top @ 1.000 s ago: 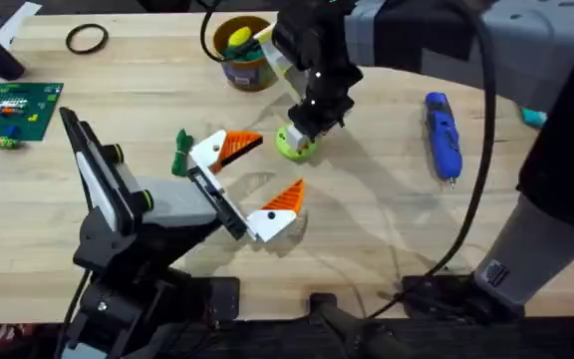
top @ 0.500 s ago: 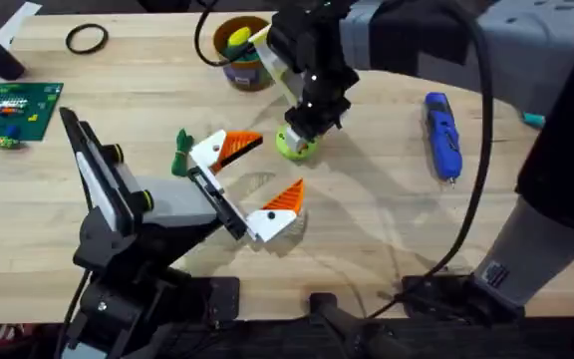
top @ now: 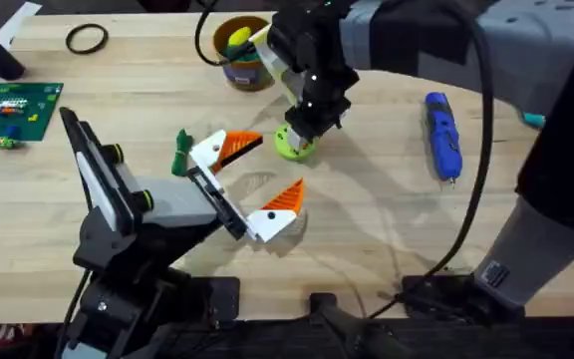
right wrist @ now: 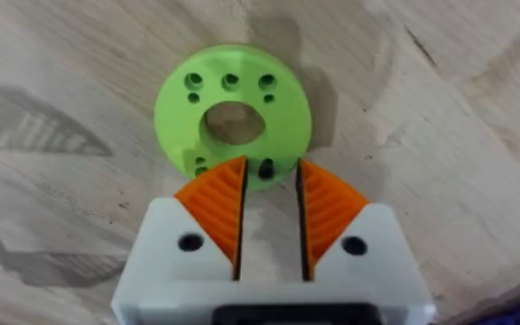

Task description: Pick up the gripper from the table and insert it into the empty holder that is missing its gripper. Then pick up a screw, insert it into the mounting hole, and use the screwdriver to tighten it. Finally, clean up the table by picking up the vegetable and placing it into the bucket.

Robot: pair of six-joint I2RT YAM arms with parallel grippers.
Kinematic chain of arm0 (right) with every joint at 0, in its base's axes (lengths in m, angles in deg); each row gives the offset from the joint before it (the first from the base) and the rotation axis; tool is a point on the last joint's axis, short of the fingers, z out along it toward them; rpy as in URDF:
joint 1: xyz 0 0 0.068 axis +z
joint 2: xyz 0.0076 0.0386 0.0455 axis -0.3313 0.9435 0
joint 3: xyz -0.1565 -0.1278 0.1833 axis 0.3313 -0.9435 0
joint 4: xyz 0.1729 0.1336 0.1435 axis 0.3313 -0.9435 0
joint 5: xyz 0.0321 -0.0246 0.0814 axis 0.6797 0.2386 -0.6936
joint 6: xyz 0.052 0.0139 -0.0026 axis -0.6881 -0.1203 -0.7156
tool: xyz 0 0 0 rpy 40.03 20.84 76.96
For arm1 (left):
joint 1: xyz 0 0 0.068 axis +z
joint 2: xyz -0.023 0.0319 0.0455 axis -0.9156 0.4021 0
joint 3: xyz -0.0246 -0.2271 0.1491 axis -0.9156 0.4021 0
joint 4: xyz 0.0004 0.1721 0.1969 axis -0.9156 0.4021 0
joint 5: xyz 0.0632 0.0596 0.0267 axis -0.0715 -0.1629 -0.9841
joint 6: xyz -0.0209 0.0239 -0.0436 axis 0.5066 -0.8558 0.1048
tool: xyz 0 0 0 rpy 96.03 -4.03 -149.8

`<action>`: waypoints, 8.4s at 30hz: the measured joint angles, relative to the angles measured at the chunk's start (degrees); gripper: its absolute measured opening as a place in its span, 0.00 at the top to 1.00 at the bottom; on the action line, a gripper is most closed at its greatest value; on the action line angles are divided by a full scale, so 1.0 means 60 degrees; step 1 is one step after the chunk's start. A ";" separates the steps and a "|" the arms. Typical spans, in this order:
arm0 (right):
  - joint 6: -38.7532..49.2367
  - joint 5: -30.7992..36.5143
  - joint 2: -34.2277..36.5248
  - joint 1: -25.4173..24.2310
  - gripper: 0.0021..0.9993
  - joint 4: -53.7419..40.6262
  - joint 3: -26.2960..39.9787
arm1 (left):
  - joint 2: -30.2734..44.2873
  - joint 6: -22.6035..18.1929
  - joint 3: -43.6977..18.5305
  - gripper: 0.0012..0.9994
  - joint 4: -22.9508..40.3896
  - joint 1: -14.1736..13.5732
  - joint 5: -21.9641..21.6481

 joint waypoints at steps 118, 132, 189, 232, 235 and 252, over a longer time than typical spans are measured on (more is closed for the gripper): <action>0.1175 -0.2110 -0.0755 0.3005 1.00 -0.3303 0.5610 | 0.0004 0.0004 0.0000 0.02 0.0000 0.0000 0.0000; 0.1420 -0.2108 -0.0703 0.2906 1.00 -0.3527 0.5610 | 0.0000 0.0004 0.0000 0.02 0.0000 0.0000 0.0000; 0.1767 -0.2106 -0.0425 0.2874 1.00 -0.3506 0.5610 | 0.0000 0.0004 0.0000 0.02 0.0000 0.0000 0.0000; 0.1789 -0.2110 -0.0087 0.2874 1.00 -0.3429 0.5610 | 0.0001 0.0033 0.0000 0.02 0.0000 0.0000 0.0000; 0.1789 -0.2110 -0.0066 0.2874 1.00 -0.3430 0.5610 | 0.0000 0.0033 0.0000 0.02 0.0000 0.0000 0.0000; 0.1789 -0.2110 -0.0033 0.2874 1.00 -0.3424 0.5610 | 0.0000 0.0040 0.0000 0.02 0.0003 0.0000 0.0000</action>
